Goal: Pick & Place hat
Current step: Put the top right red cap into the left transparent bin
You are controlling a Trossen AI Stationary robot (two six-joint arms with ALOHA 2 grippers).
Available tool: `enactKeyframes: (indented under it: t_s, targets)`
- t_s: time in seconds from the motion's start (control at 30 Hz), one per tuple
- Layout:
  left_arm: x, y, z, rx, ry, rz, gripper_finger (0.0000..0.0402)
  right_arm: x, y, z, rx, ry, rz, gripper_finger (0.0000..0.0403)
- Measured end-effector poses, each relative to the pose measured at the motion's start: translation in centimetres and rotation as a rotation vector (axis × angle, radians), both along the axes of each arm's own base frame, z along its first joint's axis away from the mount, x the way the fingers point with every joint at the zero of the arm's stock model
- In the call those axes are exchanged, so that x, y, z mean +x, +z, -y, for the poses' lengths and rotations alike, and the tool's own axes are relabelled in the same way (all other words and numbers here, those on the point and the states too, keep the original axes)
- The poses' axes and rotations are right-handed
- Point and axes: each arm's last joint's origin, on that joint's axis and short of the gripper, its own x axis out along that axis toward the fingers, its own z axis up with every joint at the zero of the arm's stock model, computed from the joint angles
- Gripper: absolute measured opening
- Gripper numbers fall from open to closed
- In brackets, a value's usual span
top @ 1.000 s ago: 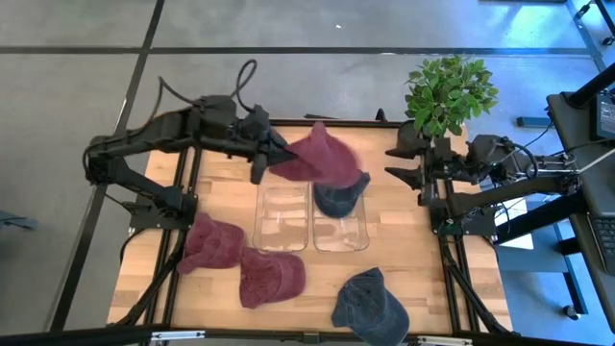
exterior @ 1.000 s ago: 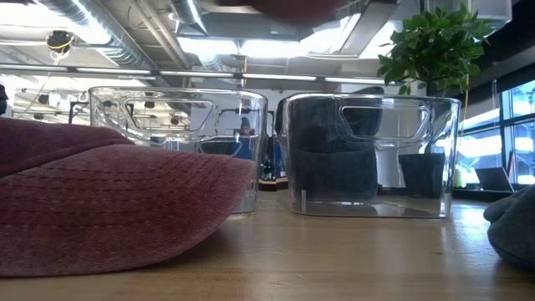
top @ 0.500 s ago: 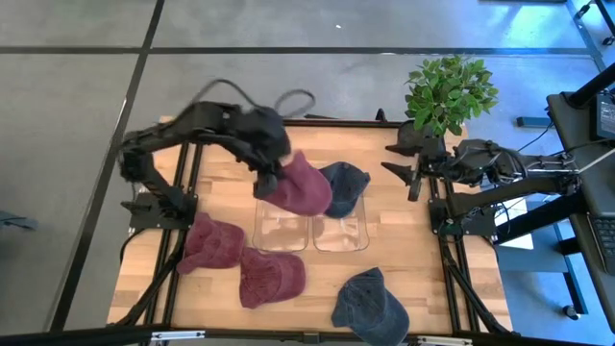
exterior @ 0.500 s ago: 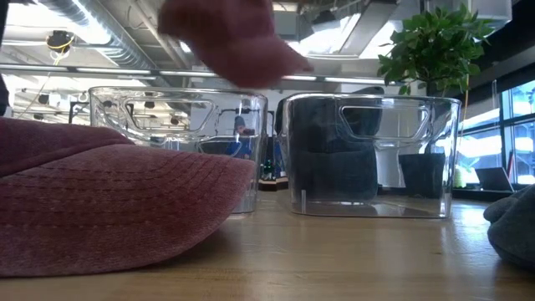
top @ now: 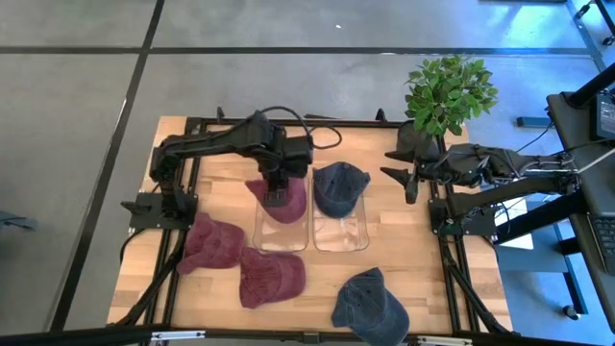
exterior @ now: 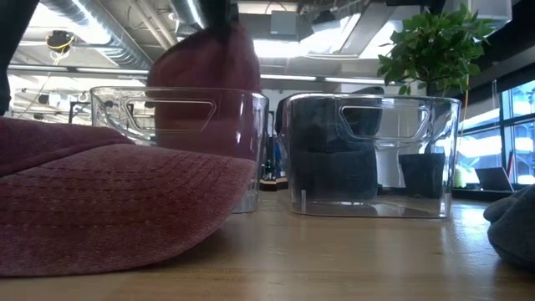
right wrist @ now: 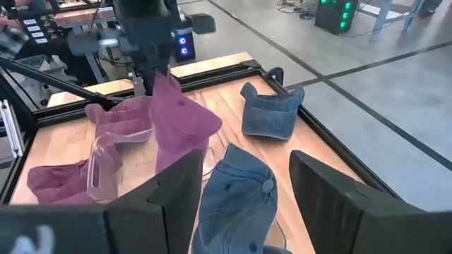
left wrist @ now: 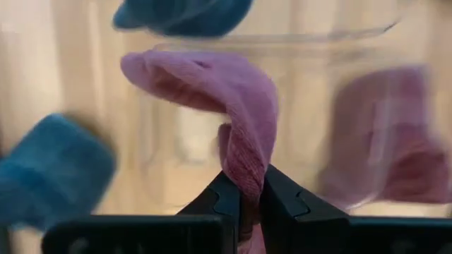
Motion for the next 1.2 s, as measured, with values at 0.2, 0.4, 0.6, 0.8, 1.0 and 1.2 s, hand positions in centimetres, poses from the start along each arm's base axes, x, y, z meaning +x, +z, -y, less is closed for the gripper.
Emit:
enactKeyframes:
  t_s: [0.2, 0.4, 0.6, 0.8, 1.0, 1.2]
  targets:
    - [1.3, -1.7, -0.6, 0.167, -0.092, -0.071, 0.0025, 0.1, -0.1, 0.0, -0.002, 0.001, -0.007, 0.0213]
    - [2.0, -2.6, -1.0, 0.342, -0.210, -0.147, 0.0026, 0.2, -0.1, 0.0, -0.005, 0.001, -0.013, 0.0213]
    - [2.7, -3.5, -1.2, 0.425, -0.254, -0.200, 0.0029, 0.2, -0.1, 0.0, -0.005, 0.001, -0.012, 0.0213]
    - [3.1, -4.2, -1.1, 0.370, -0.257, -0.204, 0.0048, 0.2, -0.1, 0.0, -0.006, 0.001, -0.013, 0.0213]
    - [3.1, -4.2, -0.9, 0.365, -0.205, -0.195, 0.0053, 0.2, -0.1, 0.0, -0.006, 0.002, -0.014, 0.0213]
    - [3.1, -4.1, -0.3, 0.372, -0.175, -0.183, 0.0092, 0.2, -0.1, 0.0, -0.002, 0.000, -0.012, 0.0213]
